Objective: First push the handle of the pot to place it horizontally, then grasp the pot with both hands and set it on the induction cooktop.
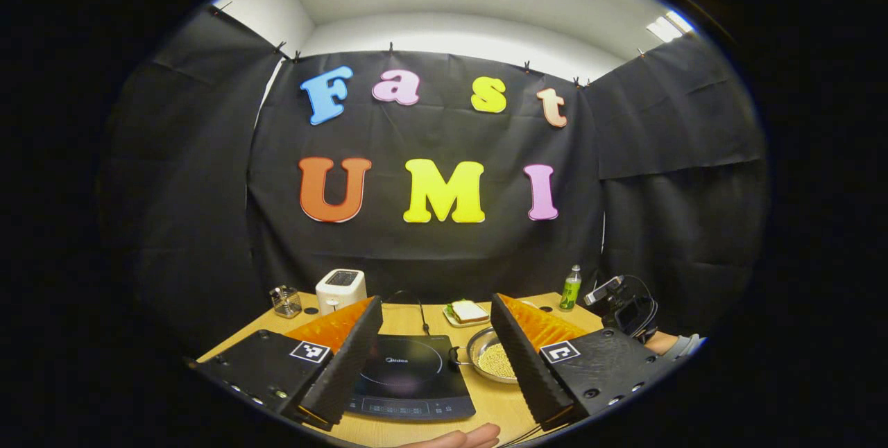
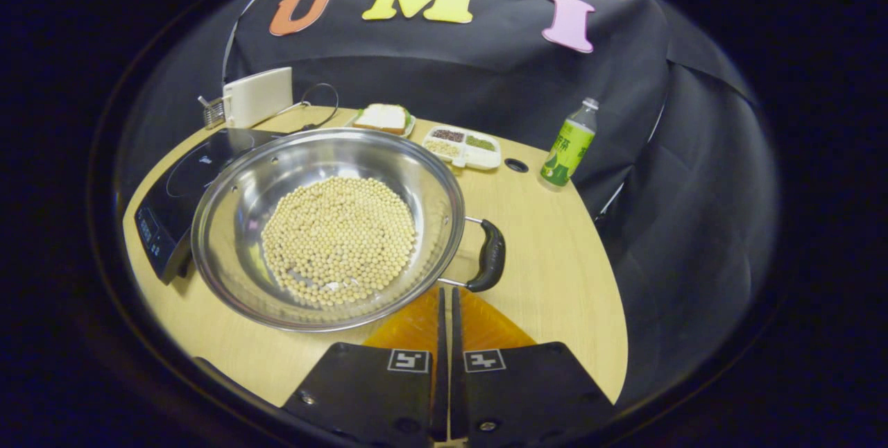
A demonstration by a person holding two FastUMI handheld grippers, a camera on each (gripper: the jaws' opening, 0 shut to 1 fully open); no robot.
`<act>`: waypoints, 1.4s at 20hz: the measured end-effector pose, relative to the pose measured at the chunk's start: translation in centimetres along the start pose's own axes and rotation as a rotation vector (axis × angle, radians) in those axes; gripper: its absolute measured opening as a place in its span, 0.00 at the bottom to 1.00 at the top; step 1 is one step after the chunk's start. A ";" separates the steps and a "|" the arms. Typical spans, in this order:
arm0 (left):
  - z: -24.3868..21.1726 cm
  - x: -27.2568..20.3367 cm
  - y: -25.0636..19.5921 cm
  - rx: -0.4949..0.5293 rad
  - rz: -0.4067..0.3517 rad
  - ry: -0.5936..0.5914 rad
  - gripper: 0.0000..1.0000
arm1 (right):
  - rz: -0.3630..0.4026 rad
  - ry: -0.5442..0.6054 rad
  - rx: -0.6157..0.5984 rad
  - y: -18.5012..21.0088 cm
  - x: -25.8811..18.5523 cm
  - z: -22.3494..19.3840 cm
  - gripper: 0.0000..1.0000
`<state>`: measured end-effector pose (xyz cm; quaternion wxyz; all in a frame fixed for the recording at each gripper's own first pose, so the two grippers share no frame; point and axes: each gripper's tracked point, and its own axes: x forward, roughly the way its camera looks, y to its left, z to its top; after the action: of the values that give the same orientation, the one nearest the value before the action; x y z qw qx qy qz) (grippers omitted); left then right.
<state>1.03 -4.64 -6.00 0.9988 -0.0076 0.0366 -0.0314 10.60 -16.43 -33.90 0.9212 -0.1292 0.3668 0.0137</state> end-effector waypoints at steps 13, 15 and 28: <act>-16.1 13.5 -4.1 -0.007 -0.095 0.420 0.96 | 0.107 -0.059 0.169 -0.4 -1.3 3.1 0.89; -18.0 15.0 -4.4 0.000 -0.089 0.464 0.96 | 0.131 -0.052 0.192 -0.5 -0.6 3.6 0.84; -24.8 21.5 -5.0 0.028 -0.089 0.694 0.95 | 0.115 0.047 0.281 -2.7 4.2 4.0 0.83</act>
<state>20.29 -11.32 -32.17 0.9244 0.0155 0.3733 -0.0763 16.73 -18.29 -33.36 0.9191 0.0221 0.3933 0.0118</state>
